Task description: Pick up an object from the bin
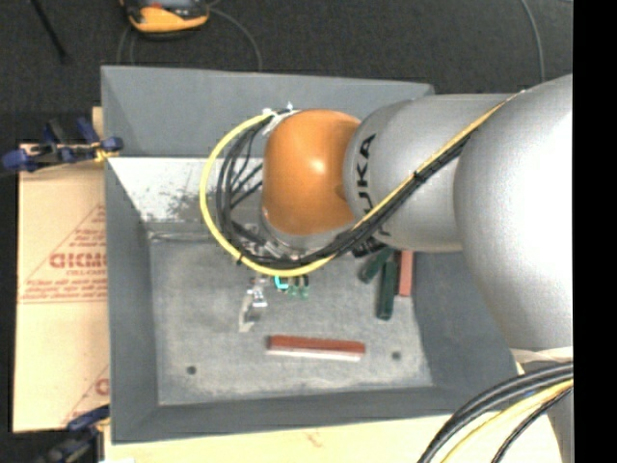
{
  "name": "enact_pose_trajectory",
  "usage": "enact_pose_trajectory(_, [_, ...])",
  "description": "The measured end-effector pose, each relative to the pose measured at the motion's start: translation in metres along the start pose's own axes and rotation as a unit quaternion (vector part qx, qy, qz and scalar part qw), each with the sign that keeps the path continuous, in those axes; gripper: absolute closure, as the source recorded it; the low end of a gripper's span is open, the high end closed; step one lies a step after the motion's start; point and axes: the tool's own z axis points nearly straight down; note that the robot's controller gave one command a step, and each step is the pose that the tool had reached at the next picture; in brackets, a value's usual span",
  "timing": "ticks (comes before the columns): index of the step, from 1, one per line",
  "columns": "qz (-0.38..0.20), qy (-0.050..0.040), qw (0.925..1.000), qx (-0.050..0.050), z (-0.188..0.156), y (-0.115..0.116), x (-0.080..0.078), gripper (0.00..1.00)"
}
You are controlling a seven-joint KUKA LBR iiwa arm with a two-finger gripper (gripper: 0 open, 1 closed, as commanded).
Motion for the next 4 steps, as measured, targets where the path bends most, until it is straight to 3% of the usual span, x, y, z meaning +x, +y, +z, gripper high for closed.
enact_pose_trajectory(2, [0.002,-0.0071,1.0000,-0.002,-0.002,-0.003,0.001,0.00])
enact_pose_trajectory(3, [0.004,-0.0064,1.0000,-0.002,0.007,-0.019,0.018,0.00])
enact_pose_trajectory(4, [-0.081,-0.0026,0.9967,0.002,0.015,-0.037,0.029,0.00])
